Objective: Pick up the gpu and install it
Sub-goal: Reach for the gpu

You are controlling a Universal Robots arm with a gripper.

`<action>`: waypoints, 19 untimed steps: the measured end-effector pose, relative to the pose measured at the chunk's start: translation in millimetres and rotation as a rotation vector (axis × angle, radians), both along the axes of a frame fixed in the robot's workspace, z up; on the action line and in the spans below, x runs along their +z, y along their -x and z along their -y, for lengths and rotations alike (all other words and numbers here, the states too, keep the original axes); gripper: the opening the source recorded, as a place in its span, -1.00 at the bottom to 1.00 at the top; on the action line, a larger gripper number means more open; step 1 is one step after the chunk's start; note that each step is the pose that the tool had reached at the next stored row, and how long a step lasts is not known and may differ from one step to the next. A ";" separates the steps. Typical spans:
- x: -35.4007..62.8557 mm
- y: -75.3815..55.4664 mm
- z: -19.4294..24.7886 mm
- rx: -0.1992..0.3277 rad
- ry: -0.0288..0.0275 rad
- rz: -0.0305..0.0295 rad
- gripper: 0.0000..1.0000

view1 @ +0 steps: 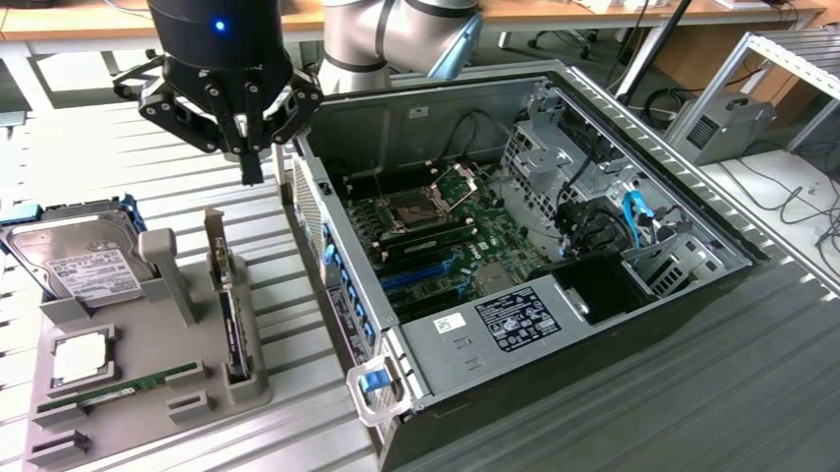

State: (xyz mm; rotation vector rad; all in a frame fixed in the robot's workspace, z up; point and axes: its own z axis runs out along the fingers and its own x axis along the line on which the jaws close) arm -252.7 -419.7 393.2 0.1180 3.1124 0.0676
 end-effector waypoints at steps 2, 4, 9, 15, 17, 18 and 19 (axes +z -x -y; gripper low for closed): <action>0.0 0.0 0.3 0.000 0.0000 0.0000 -0.79; 0.0 0.0 0.5 0.000 0.0000 0.0000 -0.79; 0.0 0.0 2.2 0.000 0.0000 0.0000 -0.79; -0.3 0.0 6.5 0.000 0.0000 0.0000 -0.79; -0.6 0.0 13.3 0.000 0.0000 -0.0001 -0.79; -0.9 0.1 18.6 0.000 0.0000 0.0000 -0.79; -1.1 0.1 21.4 0.000 0.0000 0.0000 -0.79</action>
